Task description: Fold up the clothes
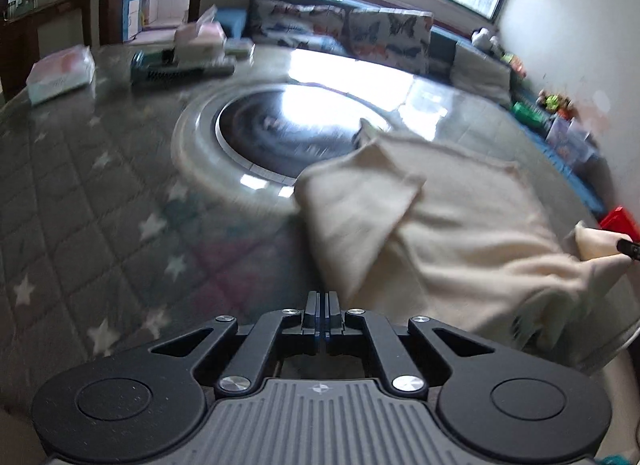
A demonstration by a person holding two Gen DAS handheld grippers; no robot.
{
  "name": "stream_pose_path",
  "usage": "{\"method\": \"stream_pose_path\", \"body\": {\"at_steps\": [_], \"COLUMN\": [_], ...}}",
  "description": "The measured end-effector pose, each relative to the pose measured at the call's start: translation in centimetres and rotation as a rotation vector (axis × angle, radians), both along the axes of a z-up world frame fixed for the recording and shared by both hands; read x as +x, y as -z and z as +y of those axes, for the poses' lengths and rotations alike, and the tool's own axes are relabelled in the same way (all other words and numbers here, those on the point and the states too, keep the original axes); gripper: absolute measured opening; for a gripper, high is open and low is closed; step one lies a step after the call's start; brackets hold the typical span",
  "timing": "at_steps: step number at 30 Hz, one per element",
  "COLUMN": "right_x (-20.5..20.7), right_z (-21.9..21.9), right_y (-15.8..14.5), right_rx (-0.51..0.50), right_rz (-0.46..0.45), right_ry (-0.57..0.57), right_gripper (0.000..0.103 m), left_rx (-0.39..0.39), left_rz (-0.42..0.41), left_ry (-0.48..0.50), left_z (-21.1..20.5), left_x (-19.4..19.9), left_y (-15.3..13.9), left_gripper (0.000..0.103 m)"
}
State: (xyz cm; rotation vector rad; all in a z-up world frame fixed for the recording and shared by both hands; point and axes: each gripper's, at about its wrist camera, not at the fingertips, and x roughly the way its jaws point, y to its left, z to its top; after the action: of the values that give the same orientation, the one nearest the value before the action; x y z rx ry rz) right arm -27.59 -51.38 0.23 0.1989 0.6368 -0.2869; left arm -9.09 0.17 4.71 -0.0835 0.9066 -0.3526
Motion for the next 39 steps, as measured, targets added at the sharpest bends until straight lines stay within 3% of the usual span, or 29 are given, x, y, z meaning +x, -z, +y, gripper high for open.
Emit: {"method": "stream_pose_path", "body": {"at_steps": [2,6,10,18,24,26,34,36,39], "right_x": [-0.2,-0.6,-0.7,2.2,5.8,6.3,7.2,6.9,5.8], "right_z": [-0.4,-1.3,-2.0,-3.0,-3.9,-4.6,-7.7,-8.0,-7.8], "right_y": [0.6,1.9,2.3,3.7,5.7,6.0,6.5,6.3,5.5], "right_rx": [-0.006,-0.019,-0.054,-0.085,-0.094,-0.105,-0.183,-0.204,-0.196], "right_rz": [0.03,0.091,0.11,0.119,0.144,0.151,0.194,0.208,0.2], "right_ry": [0.018,0.053,0.097,0.046,-0.007,0.016,0.147,0.159,0.131], "right_gripper": [0.007,0.014,0.026,0.033,0.035,0.039,0.045,0.045,0.045], "left_rx": [0.013,0.035,0.029,-0.015,-0.01,-0.005,-0.004,0.012,0.065], "left_rz": [0.015,-0.034,-0.077,-0.105,-0.105,-0.108,-0.129,-0.141,-0.144], "left_ry": [-0.004,0.008,0.052,0.303,0.425,0.457,0.622,0.671,0.681], "left_z": [0.1,-0.4,-2.2,-8.2,-10.1,-10.4,-11.0,-11.4,-12.2], "left_x": [0.1,0.3,0.8,-0.3,-1.6,-2.0,-4.0,-4.7,-5.2], "left_y": [0.4,-0.3,-1.0,-0.7,-0.2,-0.2,-0.2,-0.1,0.7], "left_gripper": [0.003,0.007,0.015,0.017,0.021,0.028,0.035,0.041,0.042]}}
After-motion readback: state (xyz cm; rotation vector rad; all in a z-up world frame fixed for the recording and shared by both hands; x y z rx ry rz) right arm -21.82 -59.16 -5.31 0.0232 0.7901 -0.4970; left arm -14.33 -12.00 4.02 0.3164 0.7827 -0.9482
